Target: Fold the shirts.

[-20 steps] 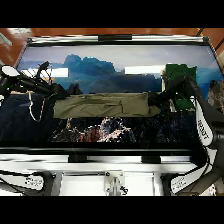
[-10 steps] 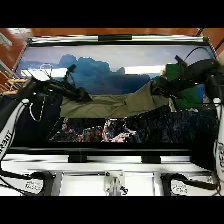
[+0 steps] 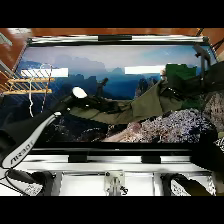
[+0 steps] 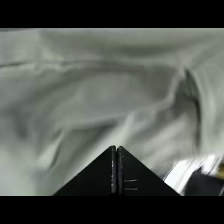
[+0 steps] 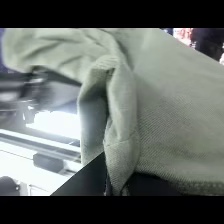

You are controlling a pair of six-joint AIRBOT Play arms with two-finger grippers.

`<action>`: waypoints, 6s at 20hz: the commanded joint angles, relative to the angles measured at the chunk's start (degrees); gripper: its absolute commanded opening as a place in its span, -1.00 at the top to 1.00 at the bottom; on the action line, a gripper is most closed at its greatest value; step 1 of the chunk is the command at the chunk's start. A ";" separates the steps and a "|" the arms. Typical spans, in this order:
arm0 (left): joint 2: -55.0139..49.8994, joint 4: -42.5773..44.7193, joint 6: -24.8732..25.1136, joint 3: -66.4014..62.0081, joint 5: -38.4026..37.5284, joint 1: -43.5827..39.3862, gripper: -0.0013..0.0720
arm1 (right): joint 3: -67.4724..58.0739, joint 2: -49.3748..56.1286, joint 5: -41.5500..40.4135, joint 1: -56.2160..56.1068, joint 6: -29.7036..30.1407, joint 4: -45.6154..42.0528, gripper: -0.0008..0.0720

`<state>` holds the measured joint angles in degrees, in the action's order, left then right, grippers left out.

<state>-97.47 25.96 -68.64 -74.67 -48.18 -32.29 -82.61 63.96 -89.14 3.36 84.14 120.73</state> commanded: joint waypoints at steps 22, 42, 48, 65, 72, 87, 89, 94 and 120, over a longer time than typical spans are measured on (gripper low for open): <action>37.05 28.06 -10.16 -6.25 -10.47 38.73 0.88 | 0.00 24.87 30.97 -32.13 2.08 -0.57 0.81; 40.59 28.11 -8.98 -2.25 -17.31 47.63 0.87 | 7.50 24.72 4.42 -11.26 -0.50 -15.56 -0.75; 40.61 28.06 -9.22 -2.27 -17.51 47.63 0.87 | 25.79 24.85 26.38 -8.48 1.70 5.79 -0.75; 40.57 28.06 -10.10 -2.27 -17.22 47.63 0.88 | -14.29 17.25 24.22 -5.53 6.03 14.19 0.82; 40.59 28.06 -10.10 -2.27 -17.29 47.60 0.87 | -19.82 17.97 37.13 -0.66 6.73 14.14 0.82; 40.59 28.09 -9.44 -2.23 -22.86 44.83 0.87 | -25.88 36.61 98.62 3.39 7.32 2.08 0.82; 40.57 28.09 -9.42 -2.21 -22.86 43.34 0.87 | -25.88 38.01 88.54 4.92 7.41 1.64 0.81; 40.57 28.09 -8.90 -2.23 -22.84 42.27 0.87 | -25.88 34.58 56.68 11.93 7.41 -2.97 0.82; 33.57 38.56 -5.44 -2.54 -22.84 36.46 0.88 | -18.05 16.65 13.31 15.50 -4.87 -29.81 -0.71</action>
<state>-61.30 56.69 -74.37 -76.99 -70.96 7.64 -97.03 83.96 -84.73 20.64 77.06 91.26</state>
